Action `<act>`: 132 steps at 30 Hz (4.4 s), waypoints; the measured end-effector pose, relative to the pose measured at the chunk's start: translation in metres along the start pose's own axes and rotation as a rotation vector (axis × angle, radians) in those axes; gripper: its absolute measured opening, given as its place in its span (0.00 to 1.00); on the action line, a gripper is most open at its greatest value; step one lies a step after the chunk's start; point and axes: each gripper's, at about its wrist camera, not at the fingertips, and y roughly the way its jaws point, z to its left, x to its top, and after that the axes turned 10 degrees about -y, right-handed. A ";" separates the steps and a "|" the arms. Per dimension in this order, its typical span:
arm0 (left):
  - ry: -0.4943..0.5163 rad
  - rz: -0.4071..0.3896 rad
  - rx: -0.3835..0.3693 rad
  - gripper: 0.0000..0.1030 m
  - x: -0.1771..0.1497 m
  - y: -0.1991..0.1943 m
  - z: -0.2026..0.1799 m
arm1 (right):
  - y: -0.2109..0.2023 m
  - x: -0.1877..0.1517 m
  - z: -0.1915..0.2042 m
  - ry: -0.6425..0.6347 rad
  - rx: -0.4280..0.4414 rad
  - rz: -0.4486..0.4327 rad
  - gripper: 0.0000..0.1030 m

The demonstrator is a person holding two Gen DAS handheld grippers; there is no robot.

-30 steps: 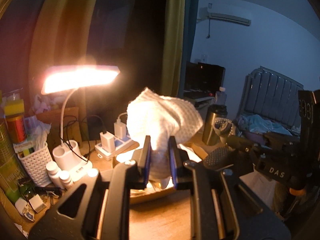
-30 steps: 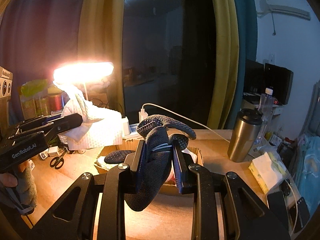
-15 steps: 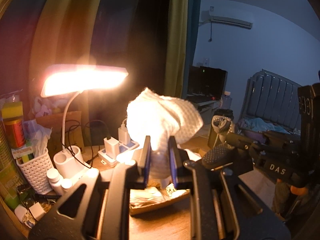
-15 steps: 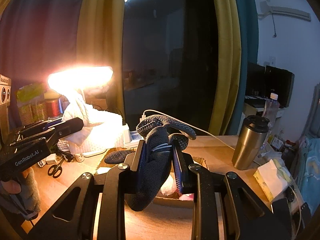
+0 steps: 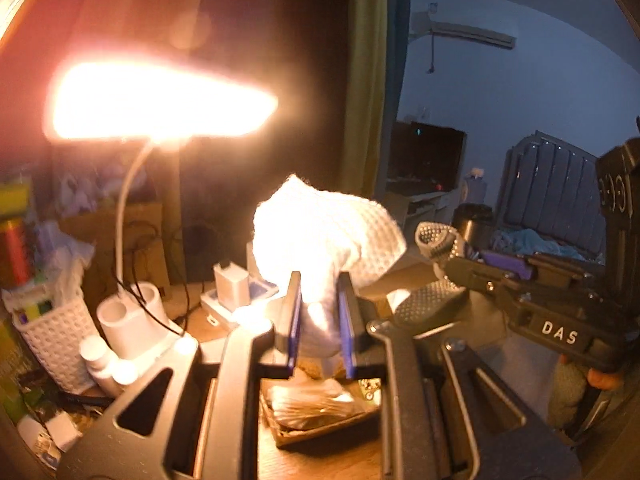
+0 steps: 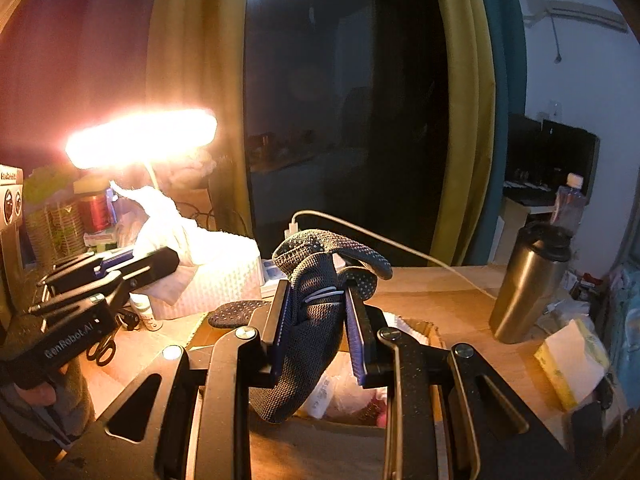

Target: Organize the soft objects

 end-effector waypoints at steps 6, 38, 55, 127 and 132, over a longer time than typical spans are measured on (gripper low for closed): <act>-0.016 0.039 0.012 0.16 -0.010 0.028 0.010 | 0.033 -0.009 0.000 0.026 0.034 0.031 0.26; -0.048 0.287 0.102 0.24 -0.051 0.099 0.032 | 0.124 -0.052 0.014 0.043 0.140 0.234 0.26; -0.033 0.205 0.119 0.53 -0.037 0.069 0.022 | 0.098 -0.040 0.008 0.049 0.093 0.202 0.48; 0.047 -0.119 0.018 0.91 -0.009 -0.174 -0.107 | -0.204 -0.033 0.009 0.042 -0.202 -0.102 0.72; 0.064 -0.125 0.014 0.91 -0.007 -0.181 -0.113 | -0.215 -0.032 0.010 0.042 -0.216 -0.120 0.72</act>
